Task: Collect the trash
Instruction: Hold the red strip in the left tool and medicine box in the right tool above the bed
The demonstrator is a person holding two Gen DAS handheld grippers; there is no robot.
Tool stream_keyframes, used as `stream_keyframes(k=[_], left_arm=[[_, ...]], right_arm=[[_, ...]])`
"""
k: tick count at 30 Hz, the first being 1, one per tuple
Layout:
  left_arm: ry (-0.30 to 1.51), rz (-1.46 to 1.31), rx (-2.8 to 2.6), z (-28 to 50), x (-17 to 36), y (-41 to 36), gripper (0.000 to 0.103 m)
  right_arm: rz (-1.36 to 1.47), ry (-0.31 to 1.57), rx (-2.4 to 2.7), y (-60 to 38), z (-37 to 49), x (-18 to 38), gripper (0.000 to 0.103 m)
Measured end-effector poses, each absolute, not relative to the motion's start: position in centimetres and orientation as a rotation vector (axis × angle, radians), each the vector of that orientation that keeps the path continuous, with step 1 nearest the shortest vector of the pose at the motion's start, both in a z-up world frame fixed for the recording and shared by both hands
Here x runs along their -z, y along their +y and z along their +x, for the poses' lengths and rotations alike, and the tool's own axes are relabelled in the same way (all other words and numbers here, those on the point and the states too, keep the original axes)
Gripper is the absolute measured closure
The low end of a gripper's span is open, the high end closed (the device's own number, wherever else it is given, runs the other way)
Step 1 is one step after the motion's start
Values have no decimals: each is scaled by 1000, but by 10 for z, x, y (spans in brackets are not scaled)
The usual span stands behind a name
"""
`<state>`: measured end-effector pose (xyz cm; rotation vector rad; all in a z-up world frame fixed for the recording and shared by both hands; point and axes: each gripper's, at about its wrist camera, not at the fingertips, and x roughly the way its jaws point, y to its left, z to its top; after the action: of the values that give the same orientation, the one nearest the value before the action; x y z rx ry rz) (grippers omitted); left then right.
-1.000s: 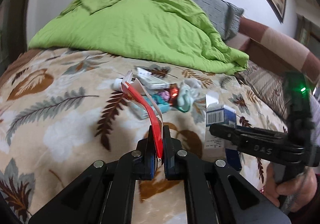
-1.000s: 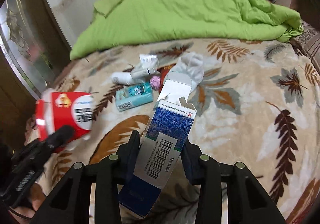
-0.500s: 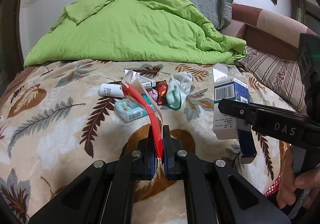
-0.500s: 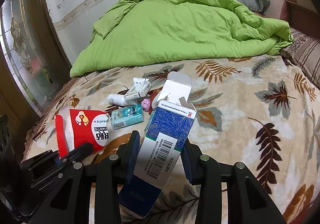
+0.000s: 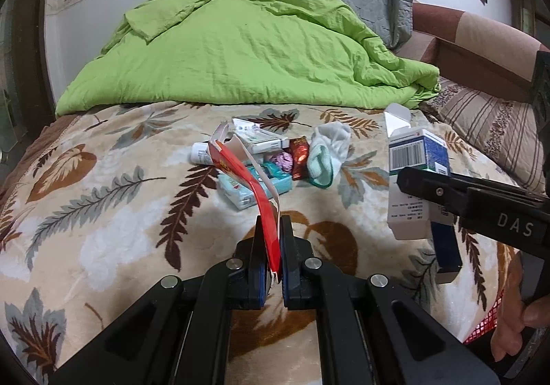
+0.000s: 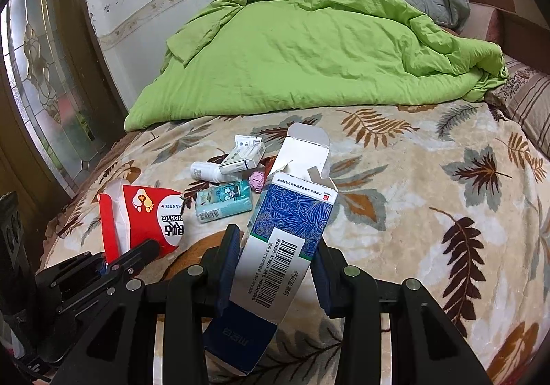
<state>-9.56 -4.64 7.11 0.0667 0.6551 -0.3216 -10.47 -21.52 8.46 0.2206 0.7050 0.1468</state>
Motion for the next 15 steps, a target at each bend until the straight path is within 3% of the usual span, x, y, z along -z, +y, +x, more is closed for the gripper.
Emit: stream_keyframes(k=[15], left_arm=[[659, 62, 293, -93, -71, -41, 97]], right_arm=[[201, 688, -156, -213, -107, -86, 60]])
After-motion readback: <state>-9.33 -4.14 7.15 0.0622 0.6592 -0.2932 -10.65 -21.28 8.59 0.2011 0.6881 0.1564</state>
